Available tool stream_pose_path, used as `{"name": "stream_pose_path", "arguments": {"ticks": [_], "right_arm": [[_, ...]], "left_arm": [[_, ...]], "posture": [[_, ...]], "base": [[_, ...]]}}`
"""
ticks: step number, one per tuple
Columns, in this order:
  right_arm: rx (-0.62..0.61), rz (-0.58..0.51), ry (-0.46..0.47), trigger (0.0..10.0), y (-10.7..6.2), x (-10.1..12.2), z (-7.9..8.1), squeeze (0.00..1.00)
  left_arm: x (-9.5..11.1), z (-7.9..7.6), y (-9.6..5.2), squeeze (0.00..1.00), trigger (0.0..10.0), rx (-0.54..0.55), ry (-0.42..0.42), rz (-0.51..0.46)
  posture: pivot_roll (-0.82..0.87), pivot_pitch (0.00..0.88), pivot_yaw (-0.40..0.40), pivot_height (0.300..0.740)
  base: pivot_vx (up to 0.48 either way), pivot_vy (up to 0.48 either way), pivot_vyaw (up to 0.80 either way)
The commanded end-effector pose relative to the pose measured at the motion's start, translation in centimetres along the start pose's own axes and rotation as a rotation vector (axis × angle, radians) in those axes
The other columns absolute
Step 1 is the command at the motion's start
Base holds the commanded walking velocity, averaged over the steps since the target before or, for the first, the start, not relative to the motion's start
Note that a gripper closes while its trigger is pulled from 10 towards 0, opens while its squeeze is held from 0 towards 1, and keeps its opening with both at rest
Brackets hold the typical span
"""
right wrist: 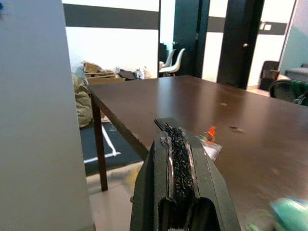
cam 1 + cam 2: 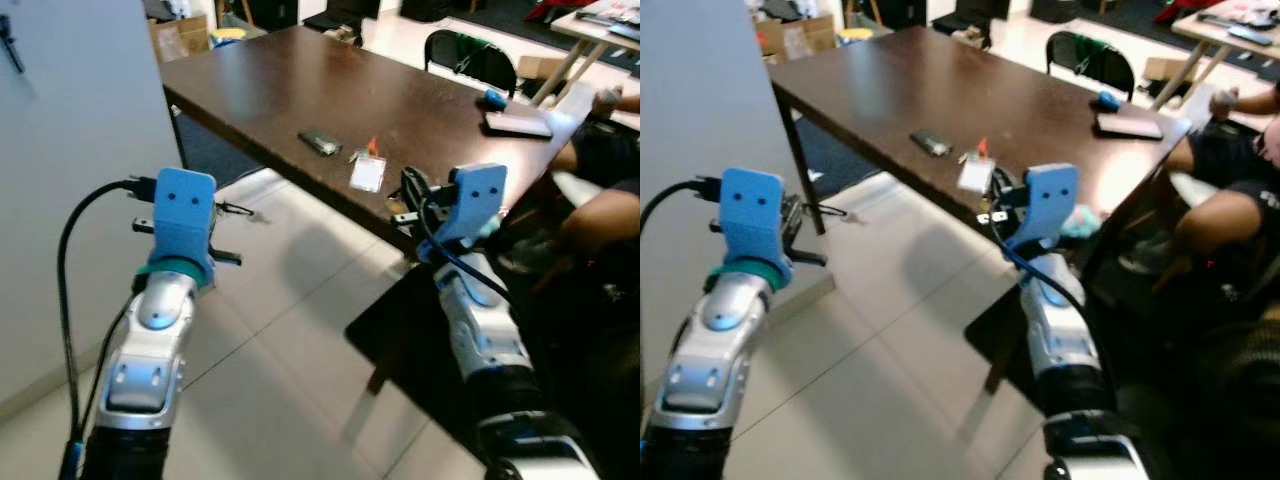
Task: Hang keys on a hook
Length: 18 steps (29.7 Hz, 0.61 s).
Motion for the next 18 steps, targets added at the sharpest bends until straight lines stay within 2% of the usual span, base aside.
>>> {"name": "stream_pose_path", "arguments": {"ticks": [1,18], "right_arm": [[-0.005,-0.02,-0.003,10.0,0.0,0.4,-0.3,0.0],[0.006,-0.042,0.004,10.0,0.3,0.9,-0.2,0.0]], "left_arm": [[-0.1,-0.1,-0.1,0.0,10.0,-0.009,0.0,0.004],[0.7,-1.1,0.0,0.0,10.0,-0.061,0.01,-0.019]], "posture": [[0.1,0.072,0.05,0.74],[0.1,0.074,0.05,0.74]], "base": [[0.0,0.0,0.68],[0.0,0.0,0.79]]}}
Point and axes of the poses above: a point about 5 cm out from each wrist's last joint towards the gripper, its own y axis pointing out of the wrist towards the gripper, its own x axis along the axis of the wrist's last joint, z = x × y, the point moved 4 cm from there along y, pointing out of the wrist towards the gripper, and after that the axes turned 7 degrees about -y, right-handed, at the moved point
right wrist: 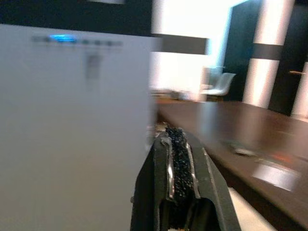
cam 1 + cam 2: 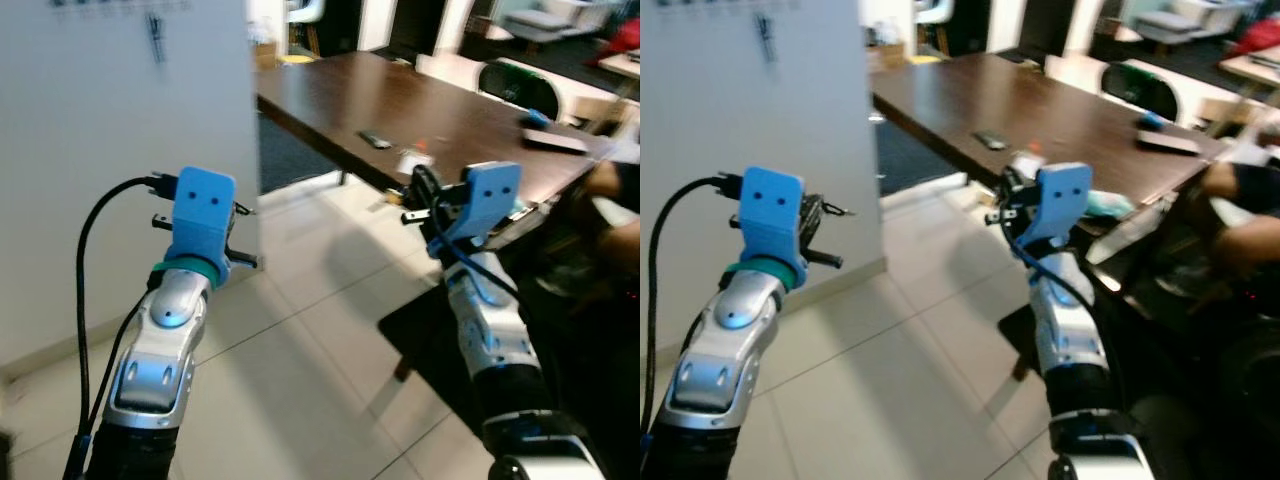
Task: Hang keys on a hook
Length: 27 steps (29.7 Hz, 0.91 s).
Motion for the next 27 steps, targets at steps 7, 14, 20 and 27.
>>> {"name": "stream_pose_path", "arguments": {"ticks": [7,14,20,27], "right_arm": [[-0.006,-0.004,0.008,10.0,0.0,0.0,-0.2,0.0],[-0.01,-0.007,0.015,10.0,-0.1,0.0,-0.2,0.0],[-0.021,-0.011,0.021,10.0,0.0,0.1,-0.3,0.0],[-0.041,-0.036,0.056,10.0,-0.3,0.3,-0.2,0.0]], "left_arm": [[-0.1,-0.4,-0.2,0.0,10.0,-0.018,-0.007,-0.001],[0.4,-0.6,-0.3,0.0,10.0,-0.041,0.009,-0.024],[0.8,-0.8,-0.2,0.0,10.0,-0.055,0.027,-0.048],[1.8,-1.6,-0.2,0.0,10.0,-0.094,0.066,-0.102]], "posture": [[0.1,0.076,0.05,0.74],[0.1,0.077,0.051,0.74],[0.1,0.077,0.056,0.74],[0.1,0.077,0.059,0.74]], "base": [[0.0,0.0,0.78],[0.0,0.0,0.77],[0.139,0.0,0.37],[0.472,0.0,0.0]]}}
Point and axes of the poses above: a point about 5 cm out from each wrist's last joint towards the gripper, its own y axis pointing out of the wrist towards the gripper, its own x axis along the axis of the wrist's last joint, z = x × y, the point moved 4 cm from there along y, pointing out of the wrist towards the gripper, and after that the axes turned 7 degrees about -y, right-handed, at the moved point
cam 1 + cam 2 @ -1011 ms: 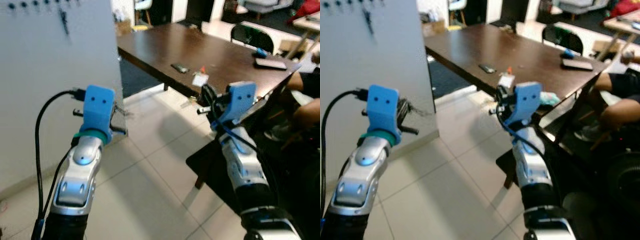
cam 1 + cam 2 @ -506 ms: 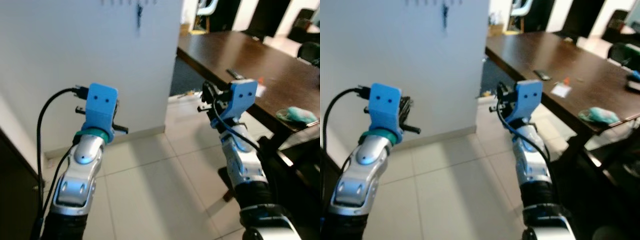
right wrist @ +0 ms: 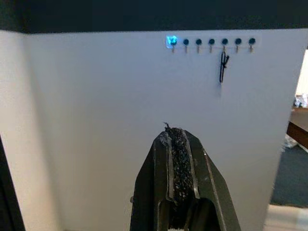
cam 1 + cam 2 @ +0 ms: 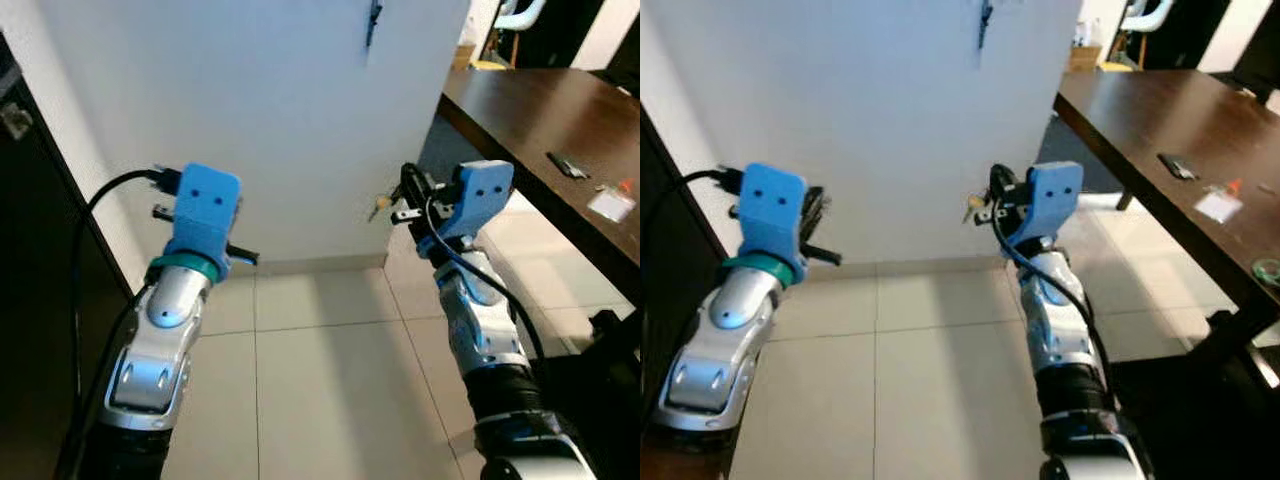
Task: Hang keys on a hook
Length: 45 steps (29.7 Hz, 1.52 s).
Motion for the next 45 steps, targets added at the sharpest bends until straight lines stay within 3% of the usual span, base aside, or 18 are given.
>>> {"name": "stream_pose_path", "arguments": {"ticks": [1,8,17,31,45], "right_arm": [[-0.024,-0.013,0.003,10.0,-0.4,0.1,-0.6,0.0],[-0.04,-0.015,0.02,10.0,-0.3,0.1,-0.9,0.0],[-0.036,-0.008,0.033,10.0,-0.4,0.0,-0.8,0.0],[-0.032,-0.016,0.022,10.0,-0.2,0.2,-0.9,0.0],[-0.034,-0.039,0.02,10.0,-0.1,0.7,-0.8,0.0]], "left_arm": [[0.5,-0.3,0.0,0.0,10.0,-0.015,0.015,-0.022],[0.9,-0.6,0.0,0.0,10.0,-0.025,0.027,-0.046],[1.5,-0.3,0.0,0.0,10.0,0.004,0.077,-0.095],[1.9,0.0,0.1,0.0,10.0,0.022,0.08,-0.114],[2.3,0.1,0.5,0.0,10.0,0.038,0.081,-0.128]], "posture": [[0.1,0.077,0.059,0.74],[0.1,0.074,0.058,0.74],[0.1,0.068,0.056,0.74],[0.1,0.05,0.057,0.74],[0.1,0.056,0.061,0.74]], "base": [[0.472,0.0,0.0],[0.472,0.0,0.0],[0.472,0.0,-0.68],[0.473,0.0,-0.65],[0.472,0.0,0.0]]}}
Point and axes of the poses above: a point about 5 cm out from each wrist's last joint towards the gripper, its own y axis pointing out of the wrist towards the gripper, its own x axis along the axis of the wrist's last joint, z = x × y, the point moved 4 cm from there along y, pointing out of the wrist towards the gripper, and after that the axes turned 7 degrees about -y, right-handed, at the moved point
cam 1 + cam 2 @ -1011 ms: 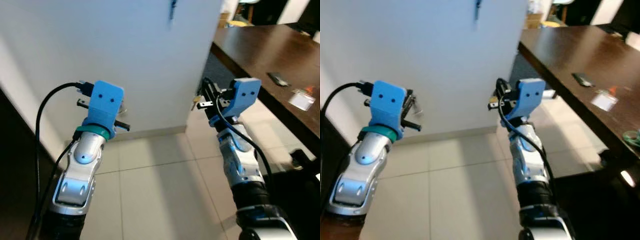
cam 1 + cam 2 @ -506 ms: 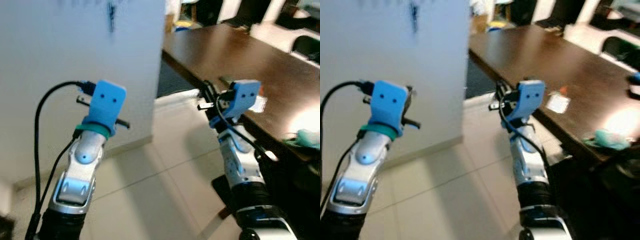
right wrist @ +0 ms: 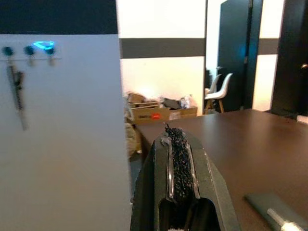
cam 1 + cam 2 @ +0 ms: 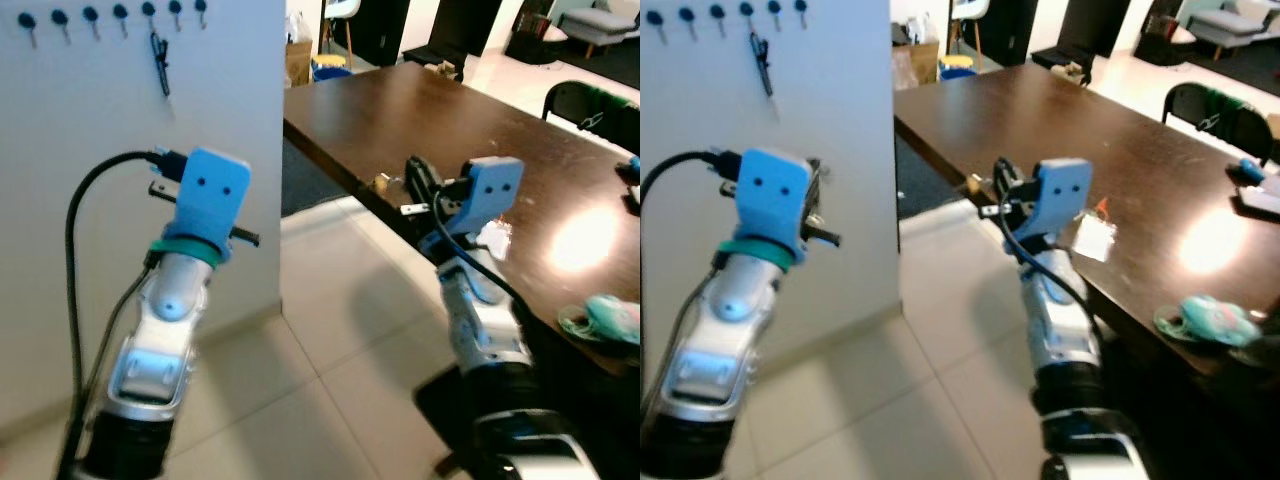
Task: Hang keys on a hook
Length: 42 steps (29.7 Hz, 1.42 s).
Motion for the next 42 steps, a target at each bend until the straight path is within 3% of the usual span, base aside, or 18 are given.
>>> {"name": "stream_pose_path", "arguments": {"ticks": [1,12,28,30,34,42], "right_arm": [[0.014,-0.027,0.015,10.0,0.2,0.5,0.7,0.0],[0.022,-0.022,-0.035,10.0,0.3,0.5,0.8,0.0],[0.112,-0.068,-0.03,10.0,1.2,1.7,2.8,0.0],[0.167,-0.078,0.029,10.0,1.0,1.8,3.7,0.0],[0.186,-0.085,0.043,10.0,0.7,1.9,3.9,0.0],[0.205,-0.076,0.045,10.0,0.4,1.6,4.2,0.0]], "left_arm": [[-0.7,0.8,-0.2,0.0,10.0,0.024,0.018,0.025],[-1.1,1.4,-0.3,0.0,10.0,0.05,0.027,0.04],[-0.5,2.5,-1.4,0.0,10.0,0.086,0.012,0.033],[0.9,2.5,-2.0,0.0,10.0,0.082,-0.019,-0.026],[1.6,2.5,-2.3,0.0,10.0,0.074,-0.023,-0.051],[1.6,2.3,-2.5,0.0,10.0,0.066,-0.024,-0.046]], "posture": [[0.1,0.057,0.062,0.74],[0.11,0.066,0.064,0.74],[0.12,0.086,0.057,0.74],[0.13,0.093,0.056,0.74],[0.13,0.094,0.057,0.74],[0.12,0.098,0.059,0.74]], "base": [[0.472,0.0,0.0],[0.472,0.0,0.0],[0.467,0.0,0.73],[0.142,0.0,0.0],[0.0,0.0,0.0],[0.0,0.0,0.0]]}}
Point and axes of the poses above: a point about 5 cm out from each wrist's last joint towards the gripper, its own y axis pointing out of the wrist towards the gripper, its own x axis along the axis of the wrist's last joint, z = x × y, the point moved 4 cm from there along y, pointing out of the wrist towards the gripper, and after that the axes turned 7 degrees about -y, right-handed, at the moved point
